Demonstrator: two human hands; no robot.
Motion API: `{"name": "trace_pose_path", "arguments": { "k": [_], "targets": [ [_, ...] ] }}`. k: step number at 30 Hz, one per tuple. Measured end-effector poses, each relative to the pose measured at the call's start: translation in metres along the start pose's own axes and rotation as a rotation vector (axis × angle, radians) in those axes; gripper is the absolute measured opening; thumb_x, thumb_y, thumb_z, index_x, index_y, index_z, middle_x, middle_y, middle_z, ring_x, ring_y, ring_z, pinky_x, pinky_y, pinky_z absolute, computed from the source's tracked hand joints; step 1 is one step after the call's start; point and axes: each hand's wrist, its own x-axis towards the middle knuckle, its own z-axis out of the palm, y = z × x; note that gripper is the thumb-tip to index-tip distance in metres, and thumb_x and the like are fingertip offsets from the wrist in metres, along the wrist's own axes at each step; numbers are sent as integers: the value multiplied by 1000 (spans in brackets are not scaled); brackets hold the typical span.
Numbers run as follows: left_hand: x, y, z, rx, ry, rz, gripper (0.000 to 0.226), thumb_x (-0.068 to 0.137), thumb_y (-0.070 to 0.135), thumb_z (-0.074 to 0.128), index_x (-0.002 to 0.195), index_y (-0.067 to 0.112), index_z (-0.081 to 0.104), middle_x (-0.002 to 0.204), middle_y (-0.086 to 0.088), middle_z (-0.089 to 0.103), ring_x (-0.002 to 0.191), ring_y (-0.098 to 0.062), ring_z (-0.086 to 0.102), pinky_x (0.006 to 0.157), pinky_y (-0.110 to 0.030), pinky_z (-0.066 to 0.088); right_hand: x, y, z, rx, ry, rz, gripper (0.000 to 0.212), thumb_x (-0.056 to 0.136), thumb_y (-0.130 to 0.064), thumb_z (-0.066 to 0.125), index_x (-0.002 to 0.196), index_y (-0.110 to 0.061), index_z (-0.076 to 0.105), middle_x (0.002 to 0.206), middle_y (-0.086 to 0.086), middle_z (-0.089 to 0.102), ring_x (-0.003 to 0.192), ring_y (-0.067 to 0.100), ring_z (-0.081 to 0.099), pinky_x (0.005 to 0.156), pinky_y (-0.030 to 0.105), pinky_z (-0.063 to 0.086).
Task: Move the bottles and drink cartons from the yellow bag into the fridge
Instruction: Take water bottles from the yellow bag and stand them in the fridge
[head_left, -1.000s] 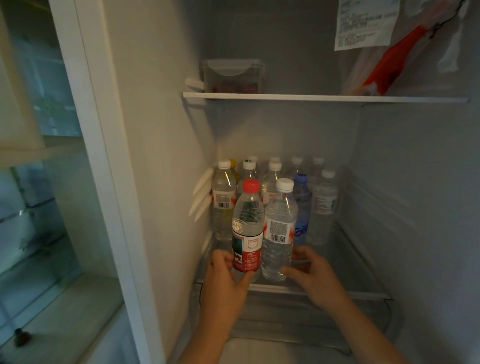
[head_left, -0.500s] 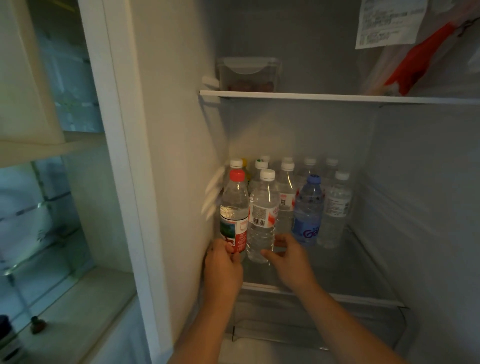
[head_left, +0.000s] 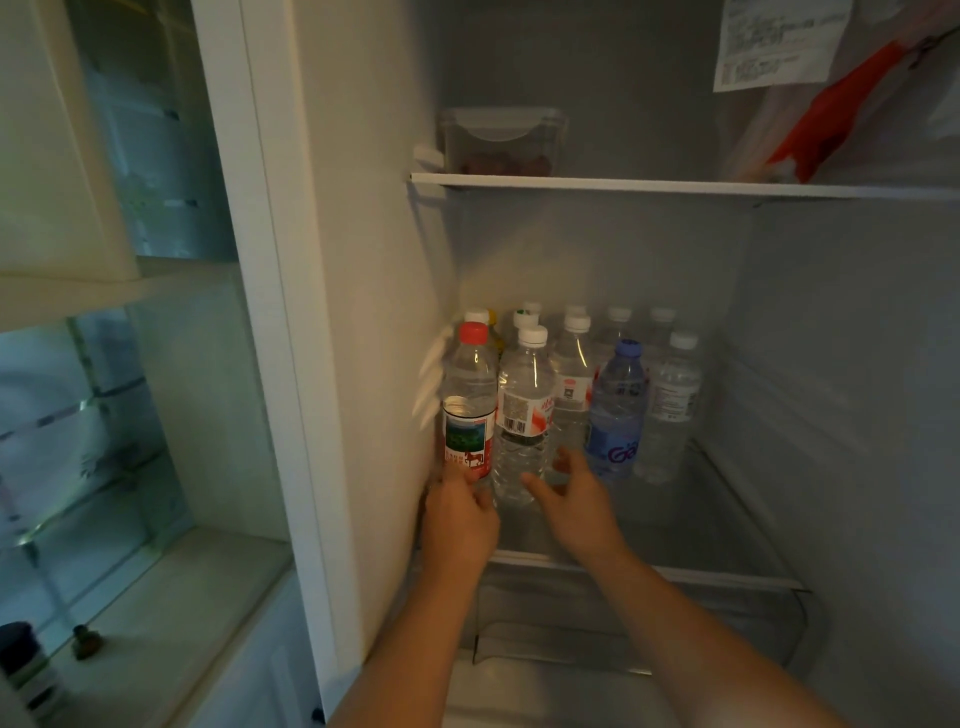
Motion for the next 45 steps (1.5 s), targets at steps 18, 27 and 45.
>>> {"name": "trace_pose_path", "arguments": {
  "k": [18,27,45],
  "targets": [
    [-108,-79,-14,505,-193,517,68,98,63,20,157,28,18,166,-1,2,153,-25,-6,119,-46,-3,-127,66,-4,-888,122,-206,63,97,-57,26,155,-33,24,165,-2,14,152,29,8,118,50,-2],
    [-170,-103,-28,589,-461,361,71,89,69,-3,145,37,-32,147,12,-50,139,-14,-43,116,-42,-24,-198,84,-2,-973,-15,-27,71,92,-68,6,155,-37,-7,162,-10,-22,150,23,-20,116,52,-18],
    [-408,-126,-103,775,-421,-31,85,82,79,-6,154,34,-19,157,8,-34,141,-20,-39,117,-47,-19,-395,103,-13,-799,-478,-68,76,85,-72,-4,153,-40,-13,158,-14,-31,146,20,-30,114,51,-19]
  ]
}}
